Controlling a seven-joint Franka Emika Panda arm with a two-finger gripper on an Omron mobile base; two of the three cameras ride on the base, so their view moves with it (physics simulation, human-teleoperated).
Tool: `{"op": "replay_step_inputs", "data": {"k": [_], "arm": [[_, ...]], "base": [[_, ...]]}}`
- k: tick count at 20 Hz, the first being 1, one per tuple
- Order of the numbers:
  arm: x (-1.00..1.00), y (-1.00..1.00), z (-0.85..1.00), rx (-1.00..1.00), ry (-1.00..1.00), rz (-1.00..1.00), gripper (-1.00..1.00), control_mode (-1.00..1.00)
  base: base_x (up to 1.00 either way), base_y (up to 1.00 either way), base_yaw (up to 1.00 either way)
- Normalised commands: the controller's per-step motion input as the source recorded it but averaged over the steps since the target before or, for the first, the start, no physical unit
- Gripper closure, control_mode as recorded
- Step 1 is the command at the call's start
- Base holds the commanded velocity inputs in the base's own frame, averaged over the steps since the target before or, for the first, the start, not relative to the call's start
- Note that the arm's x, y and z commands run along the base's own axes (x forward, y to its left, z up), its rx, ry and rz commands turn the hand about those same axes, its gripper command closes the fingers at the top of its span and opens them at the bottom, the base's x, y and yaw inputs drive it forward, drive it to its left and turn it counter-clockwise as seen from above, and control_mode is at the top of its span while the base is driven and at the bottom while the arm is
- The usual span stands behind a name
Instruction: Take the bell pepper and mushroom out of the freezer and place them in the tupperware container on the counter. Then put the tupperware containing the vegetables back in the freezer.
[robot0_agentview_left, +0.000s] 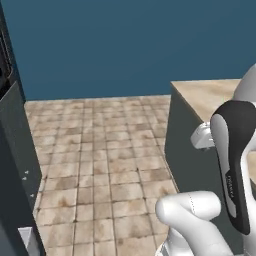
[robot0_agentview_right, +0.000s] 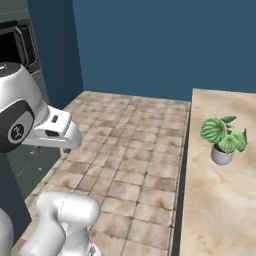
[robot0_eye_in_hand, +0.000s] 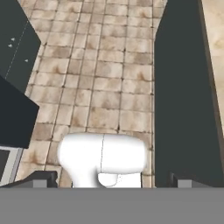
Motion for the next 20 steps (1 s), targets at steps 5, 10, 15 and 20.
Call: {"op": "replay_step_inputs", "data": {"k": [5,10,15,20], "arm": [[0.0,0.0,0.0,0.0,0.0,0.0,-1.0,1.0],[0.0,0.0,0.0,0.0,0.0,0.0,-1.0,1.0],[0.0,0.0,0.0,0.0,0.0,0.0,-1.0,1.0],[0.0,0.0,0.0,0.0,0.0,0.0,-1.0,1.0]], "base": [[1.0,-0.01,0.03],[1.0,0.0,0.34],[1.0,0.0,0.77],[0.88,0.0,0.82]]}}
